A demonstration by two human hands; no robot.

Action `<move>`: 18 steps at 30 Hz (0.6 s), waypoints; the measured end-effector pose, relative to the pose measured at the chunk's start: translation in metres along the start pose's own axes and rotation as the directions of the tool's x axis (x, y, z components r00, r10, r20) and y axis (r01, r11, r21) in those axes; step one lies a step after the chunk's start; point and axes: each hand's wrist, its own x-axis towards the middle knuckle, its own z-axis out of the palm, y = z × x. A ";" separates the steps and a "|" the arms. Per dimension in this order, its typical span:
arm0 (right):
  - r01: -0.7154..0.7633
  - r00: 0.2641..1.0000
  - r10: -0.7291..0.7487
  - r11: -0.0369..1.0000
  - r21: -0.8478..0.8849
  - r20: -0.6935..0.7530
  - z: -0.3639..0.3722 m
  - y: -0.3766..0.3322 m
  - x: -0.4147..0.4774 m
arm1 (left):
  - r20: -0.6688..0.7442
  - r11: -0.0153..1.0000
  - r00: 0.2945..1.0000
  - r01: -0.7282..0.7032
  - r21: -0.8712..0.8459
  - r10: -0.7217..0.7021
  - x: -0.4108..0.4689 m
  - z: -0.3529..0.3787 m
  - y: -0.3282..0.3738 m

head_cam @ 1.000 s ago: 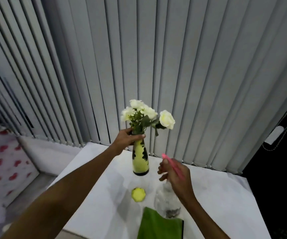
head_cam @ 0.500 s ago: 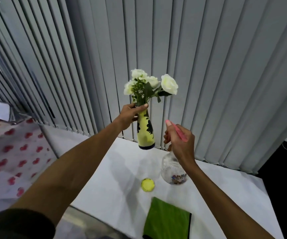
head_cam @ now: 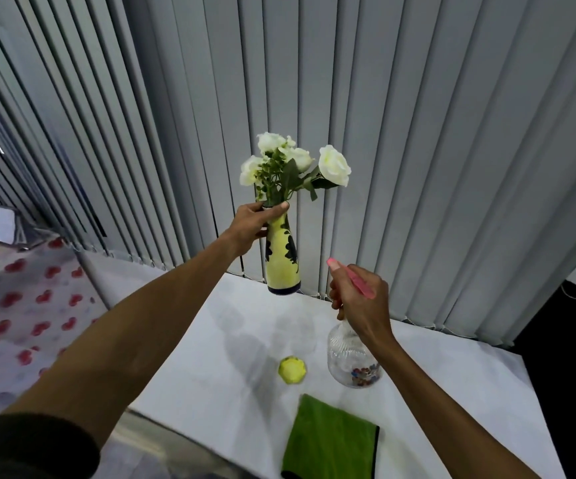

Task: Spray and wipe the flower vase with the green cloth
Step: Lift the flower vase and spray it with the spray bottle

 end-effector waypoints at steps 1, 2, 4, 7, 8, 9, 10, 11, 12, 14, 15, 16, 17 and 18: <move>-0.013 1.000 0.013 1.000 -0.010 0.007 0.000 0.002 -0.001 | -0.003 1.000 1.000 -0.002 0.000 0.002 0.001 0.000 0.000; -0.022 1.000 0.022 1.000 -0.015 0.009 -0.001 0.003 -0.002 | -0.005 1.000 1.000 -0.002 0.003 0.002 0.002 0.000 0.000; -0.026 1.000 0.027 1.000 -0.017 0.016 -0.003 0.003 -0.003 | -0.013 1.000 1.000 -0.004 0.006 0.004 0.002 -0.001 0.001; -0.048 0.999 0.049 0.998 -0.028 0.007 -0.008 0.003 -0.007 | -0.014 1.000 1.000 -0.001 0.016 0.001 0.001 -0.001 0.001; -0.061 0.998 0.061 0.998 -0.025 0.005 -0.009 0.002 -0.008 | -0.020 1.000 1.000 -0.006 0.020 0.007 0.000 -0.001 0.002; -0.074 0.997 0.074 0.997 -0.018 0.010 -0.010 0.002 -0.009 | -0.024 1.000 1.000 -0.015 0.020 0.016 -0.001 -0.002 0.003; -0.090 0.996 0.090 0.996 -0.019 0.011 -0.010 0.004 -0.011 | -0.024 1.000 0.999 -0.023 0.017 0.023 -0.003 -0.002 0.004; -0.113 0.994 0.113 0.993 -0.027 0.014 -0.010 0.005 -0.013 | -0.025 0.999 0.999 -0.033 0.016 0.033 -0.004 -0.002 0.005; -0.137 0.990 0.138 0.990 -0.037 0.016 -0.011 0.008 -0.015 | -0.021 0.999 0.999 -0.041 0.018 0.041 -0.005 -0.002 0.005; -0.182 0.982 0.184 0.982 -0.056 0.033 -0.014 0.014 -0.019 | -0.018 0.999 0.999 -0.049 0.010 0.049 -0.006 -0.002 0.005; -0.200 0.978 0.203 0.977 -0.068 0.045 -0.015 0.017 -0.022 | -0.017 0.999 0.999 -0.049 0.006 0.049 -0.007 -0.002 0.005; -0.209 0.975 0.213 0.975 -0.074 0.055 -0.017 0.019 -0.024 | -0.019 0.999 0.999 -0.046 0.006 0.046 -0.007 -0.002 0.004; -0.208 0.975 0.212 0.976 -0.067 0.061 -0.018 0.021 -0.025 | -0.022 0.999 0.999 -0.040 0.004 0.040 -0.007 -0.003 0.005; -0.203 0.977 0.206 0.978 -0.051 0.060 -0.020 0.022 -0.026 | -0.024 1.000 0.999 -0.030 -0.001 0.030 -0.008 -0.002 0.004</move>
